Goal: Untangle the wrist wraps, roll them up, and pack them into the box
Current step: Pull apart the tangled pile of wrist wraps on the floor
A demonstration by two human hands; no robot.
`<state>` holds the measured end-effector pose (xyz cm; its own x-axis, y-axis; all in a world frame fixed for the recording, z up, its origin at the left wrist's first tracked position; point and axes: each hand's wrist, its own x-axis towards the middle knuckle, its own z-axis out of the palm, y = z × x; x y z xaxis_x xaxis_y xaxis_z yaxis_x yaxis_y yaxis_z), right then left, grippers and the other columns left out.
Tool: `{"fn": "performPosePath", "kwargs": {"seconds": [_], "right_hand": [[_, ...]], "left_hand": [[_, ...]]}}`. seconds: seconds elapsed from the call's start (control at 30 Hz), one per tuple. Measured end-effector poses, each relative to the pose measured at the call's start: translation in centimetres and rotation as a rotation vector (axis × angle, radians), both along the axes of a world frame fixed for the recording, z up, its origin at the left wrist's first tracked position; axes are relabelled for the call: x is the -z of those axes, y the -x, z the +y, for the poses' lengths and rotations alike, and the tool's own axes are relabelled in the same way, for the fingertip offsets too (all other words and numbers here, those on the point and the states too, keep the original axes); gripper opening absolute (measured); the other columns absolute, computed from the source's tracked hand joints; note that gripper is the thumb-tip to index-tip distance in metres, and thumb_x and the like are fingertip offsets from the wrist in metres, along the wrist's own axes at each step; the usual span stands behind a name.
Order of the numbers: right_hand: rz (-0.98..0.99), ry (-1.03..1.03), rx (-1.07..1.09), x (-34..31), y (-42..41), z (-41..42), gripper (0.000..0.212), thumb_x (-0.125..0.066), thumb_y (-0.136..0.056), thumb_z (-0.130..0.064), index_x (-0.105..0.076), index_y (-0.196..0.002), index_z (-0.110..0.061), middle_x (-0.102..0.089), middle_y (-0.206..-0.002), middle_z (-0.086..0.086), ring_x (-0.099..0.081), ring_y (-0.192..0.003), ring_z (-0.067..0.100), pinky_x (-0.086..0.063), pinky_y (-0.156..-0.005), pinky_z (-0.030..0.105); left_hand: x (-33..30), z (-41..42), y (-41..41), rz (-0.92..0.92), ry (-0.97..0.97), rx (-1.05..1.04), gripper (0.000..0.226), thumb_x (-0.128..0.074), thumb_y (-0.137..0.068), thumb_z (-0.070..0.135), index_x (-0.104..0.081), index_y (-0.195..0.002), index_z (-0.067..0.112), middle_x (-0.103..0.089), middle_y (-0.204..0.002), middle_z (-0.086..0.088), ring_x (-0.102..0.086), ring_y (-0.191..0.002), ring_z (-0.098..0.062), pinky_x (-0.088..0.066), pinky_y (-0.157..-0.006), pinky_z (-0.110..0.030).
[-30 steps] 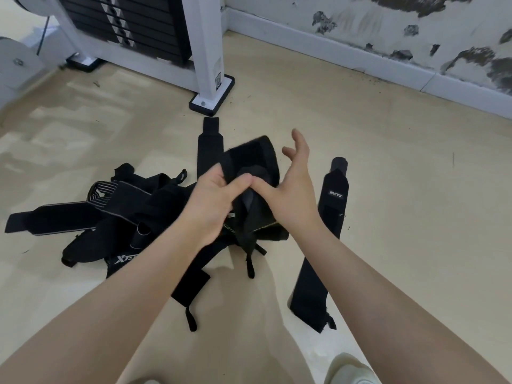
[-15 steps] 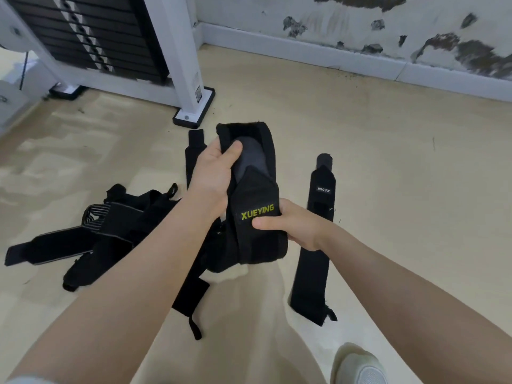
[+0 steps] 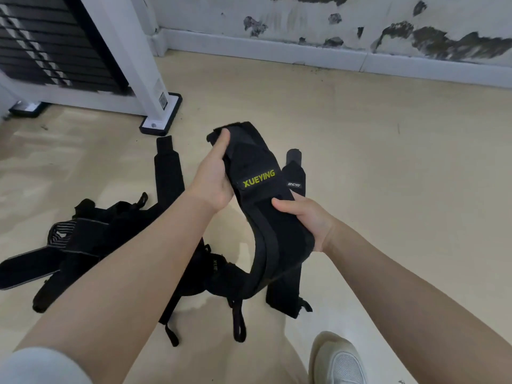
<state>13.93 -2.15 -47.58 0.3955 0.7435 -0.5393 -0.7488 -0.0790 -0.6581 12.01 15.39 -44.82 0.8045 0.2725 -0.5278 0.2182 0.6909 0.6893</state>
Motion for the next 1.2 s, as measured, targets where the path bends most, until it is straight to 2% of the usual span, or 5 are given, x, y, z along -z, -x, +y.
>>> {"fn": "performPosePath", "kwargs": {"seconds": [0.13, 0.53, 0.73, 0.87, 1.2], "right_hand": [[0.059, -0.083, 0.167, 0.4, -1.7, -3.5, 0.045, -0.056, -0.086, -0.014, -0.051, -0.13, -0.018, -0.067, -0.111, 0.011, -0.069, -0.092, 0.026, -0.057, -0.073, 0.037], [0.126, -0.016, 0.481, 0.5, -11.3, -17.0, 0.039, -0.051, -0.073, -0.023, -0.062, -0.107, -0.007, -0.068, -0.091, 0.013, -0.066, -0.076, 0.03, -0.051, -0.078, 0.041], [0.027, 0.394, 0.613, 6.5, -18.7, -18.5, 0.041, -0.047, -0.098, -0.031, -0.051, -0.131, -0.007, -0.061, -0.125, 0.012, -0.057, -0.117, 0.029, -0.045, -0.096, 0.037], [0.006, 0.739, 0.479, 12.9, -17.9, -19.7, 0.053, -0.041, -0.099, -0.039, -0.037, -0.141, -0.006, -0.043, -0.143, 0.009, -0.043, -0.128, 0.028, -0.033, -0.1, 0.033], [-0.574, 0.93, 0.176, 19.0, -15.6, -22.6, 0.028, -0.047, -0.095, -0.027, -0.057, -0.106, -0.004, -0.058, -0.106, 0.007, -0.055, -0.096, 0.025, -0.046, -0.082, 0.033]], "left_hand": [[3.2, -5.0, -0.2, 0.037, -0.236, 0.429, 0.037, -0.057, -0.093, 0.032, -0.056, -0.126, 0.018, -0.065, -0.122, -0.005, -0.062, -0.113, -0.022, -0.045, -0.102, -0.045], [3.2, -19.7, -14.0, -0.23, -0.317, 0.472, 0.044, -0.044, -0.095, -0.005, -0.046, -0.132, 0.019, -0.062, -0.119, -0.003, -0.06, -0.111, -0.019, -0.05, -0.096, -0.036], [9.8, -19.9, -18.7, 0.342, -0.54, 0.686, 0.085, -0.048, -0.083, 0.063, -0.009, -0.151, 0.03, -0.044, -0.143, -0.003, -0.046, -0.127, -0.022, -0.035, -0.109, -0.045], [16.5, -19.7, -15.1, 0.538, -0.65, 0.894, 0.062, -0.033, -0.098, 0.048, -0.019, -0.151, 0.018, -0.028, -0.154, -0.003, -0.029, -0.139, -0.023, -0.022, -0.116, -0.045], [19.8, -23.4, -14.6, 0.387, -0.726, 0.845, 0.051, -0.034, -0.102, 0.023, -0.018, -0.15, 0.023, -0.029, -0.151, 0.004, -0.028, -0.14, -0.019, -0.022, -0.108, -0.027]]}}
